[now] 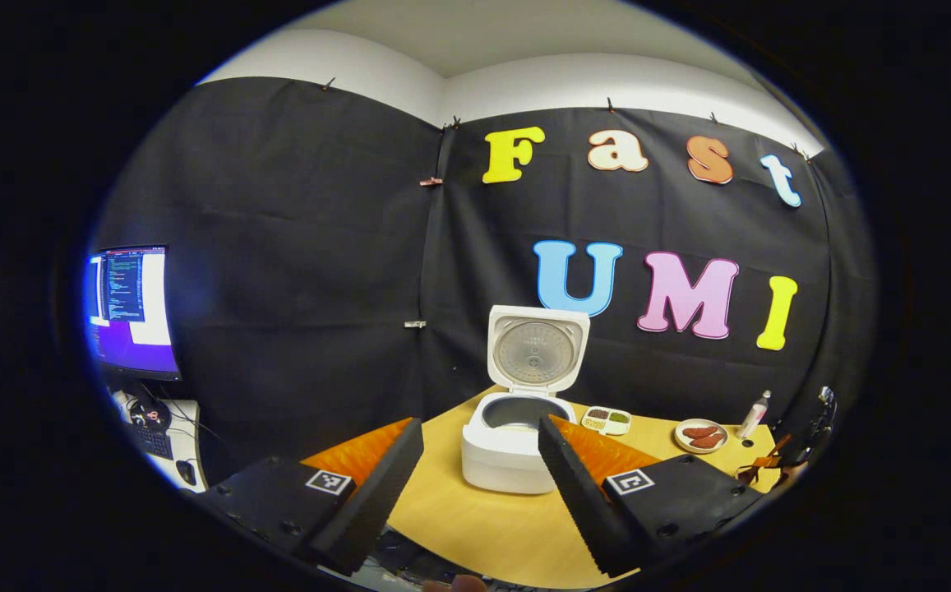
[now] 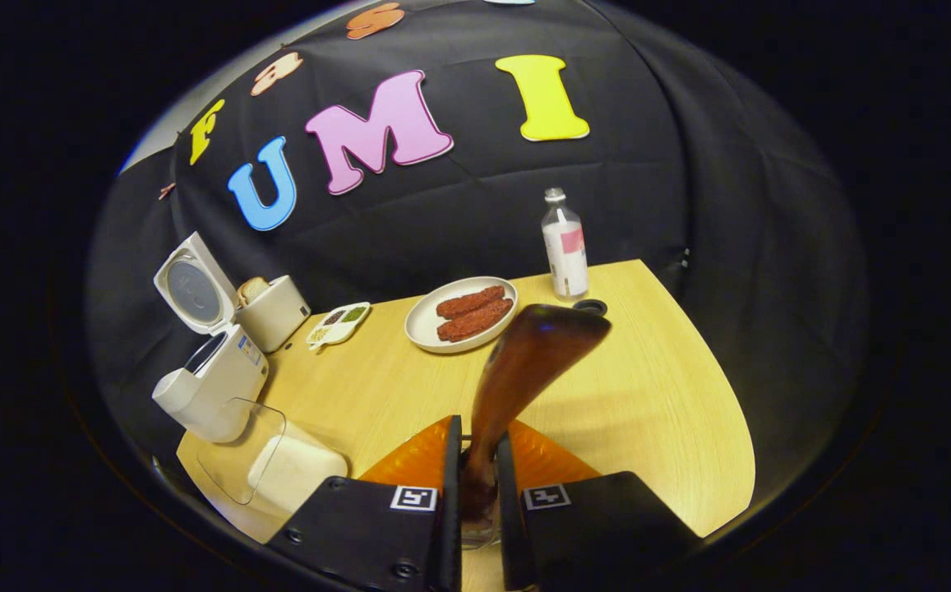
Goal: Close the left gripper, press the button to open the rice cooker; take a wooden spoon from the chopstick holder with the right hand, scoop a spoonful of rice and pour it into the rice cooker, then put the wooden spoon back into the chopstick holder.
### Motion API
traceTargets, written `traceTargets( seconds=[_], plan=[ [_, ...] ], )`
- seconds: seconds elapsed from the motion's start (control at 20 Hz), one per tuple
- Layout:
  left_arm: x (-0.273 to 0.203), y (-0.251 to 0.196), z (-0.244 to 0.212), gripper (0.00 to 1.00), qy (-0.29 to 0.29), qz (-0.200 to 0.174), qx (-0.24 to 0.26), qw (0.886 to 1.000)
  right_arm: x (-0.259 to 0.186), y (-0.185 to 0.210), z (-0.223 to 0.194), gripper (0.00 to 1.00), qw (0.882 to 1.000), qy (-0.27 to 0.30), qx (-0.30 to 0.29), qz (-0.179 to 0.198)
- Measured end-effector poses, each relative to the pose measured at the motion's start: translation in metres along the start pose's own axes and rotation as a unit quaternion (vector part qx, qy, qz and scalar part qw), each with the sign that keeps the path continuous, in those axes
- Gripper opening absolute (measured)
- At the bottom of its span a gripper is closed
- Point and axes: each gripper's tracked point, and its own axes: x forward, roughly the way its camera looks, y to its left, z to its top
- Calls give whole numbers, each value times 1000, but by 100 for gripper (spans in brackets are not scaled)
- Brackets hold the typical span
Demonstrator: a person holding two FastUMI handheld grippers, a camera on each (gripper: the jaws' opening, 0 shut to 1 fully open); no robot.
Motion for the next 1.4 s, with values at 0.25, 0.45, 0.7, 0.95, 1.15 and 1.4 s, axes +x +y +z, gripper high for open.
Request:
traceTargets(
  seconds=[0.25, 0.45, 0.7, 0.95, 1.15, 1.4],
  plan=[
    [4, 18, -3, 97, 4, -4, -20, 1000, -17, 7, 25, 13, 999, -34, 11, -10],
    [16, 42, -2, 97, 6, -21, -13, 1000, -46, 20, 63, 13, 996, -84, 6, -28],
    [51, 65, 5, 96, -2, -71, 0, 997, -85, 68, 101, 13, 990, -134, -5, -44],
    [90, 82, 4, 96, -5, -126, 9, 992, -102, 160, 106, 13, 986, -164, -6, -22],
    [112, 95, -1, 95, -1, -155, 12, 988, -80, 225, 72, 13, 990, -142, -19, -3],
    [130, 107, -3, 95, 4, -178, 14, 984, -38, 262, 19, 13, 992, -97, -76, -26]
  ],
)
